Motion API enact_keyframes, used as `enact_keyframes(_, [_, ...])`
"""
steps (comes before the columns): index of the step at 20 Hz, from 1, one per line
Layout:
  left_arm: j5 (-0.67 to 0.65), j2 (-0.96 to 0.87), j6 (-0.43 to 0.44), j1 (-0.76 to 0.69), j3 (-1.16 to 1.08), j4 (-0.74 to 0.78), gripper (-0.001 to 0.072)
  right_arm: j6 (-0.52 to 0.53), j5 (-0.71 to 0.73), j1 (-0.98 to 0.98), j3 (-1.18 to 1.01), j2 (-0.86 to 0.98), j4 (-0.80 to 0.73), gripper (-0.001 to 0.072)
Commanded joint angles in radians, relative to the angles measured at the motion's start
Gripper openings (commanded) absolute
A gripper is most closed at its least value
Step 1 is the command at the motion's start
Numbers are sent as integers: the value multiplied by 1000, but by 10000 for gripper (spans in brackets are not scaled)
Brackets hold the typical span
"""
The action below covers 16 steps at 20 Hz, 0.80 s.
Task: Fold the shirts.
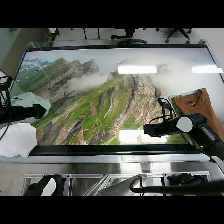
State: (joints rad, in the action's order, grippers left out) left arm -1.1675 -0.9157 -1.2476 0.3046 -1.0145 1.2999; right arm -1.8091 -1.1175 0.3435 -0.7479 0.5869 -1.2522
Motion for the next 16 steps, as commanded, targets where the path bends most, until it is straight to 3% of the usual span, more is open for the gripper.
enact_keyframes(1, [106, -210, -9, 110, -86, 219, 708, 0, 0, 1, 0, -1, 0, 19])
enact_keyframes(7, [175, -589, -10, 122, -232, 306, 708, 0, 0, 1, 0, -1, 0, 20])
enact_keyframes(13, [87, -827, -19, 122, -388, 304, 688, 0, 0, 1, 0, -1, 0, 19])
enact_keyframes(14, [52, -854, -37, 122, -411, 305, 402, 0, 0, 1, 0, -1, 0, 20])
enact_keyframes(15, [11, -872, -37, 122, -436, 304, 38, 0, 0, 1, 0, -1, 0, 20])
enact_keyframes(16, [-25, -882, -34, 122, -467, 296, 19, 0, 0, 1, 0, -1, 0, 20])
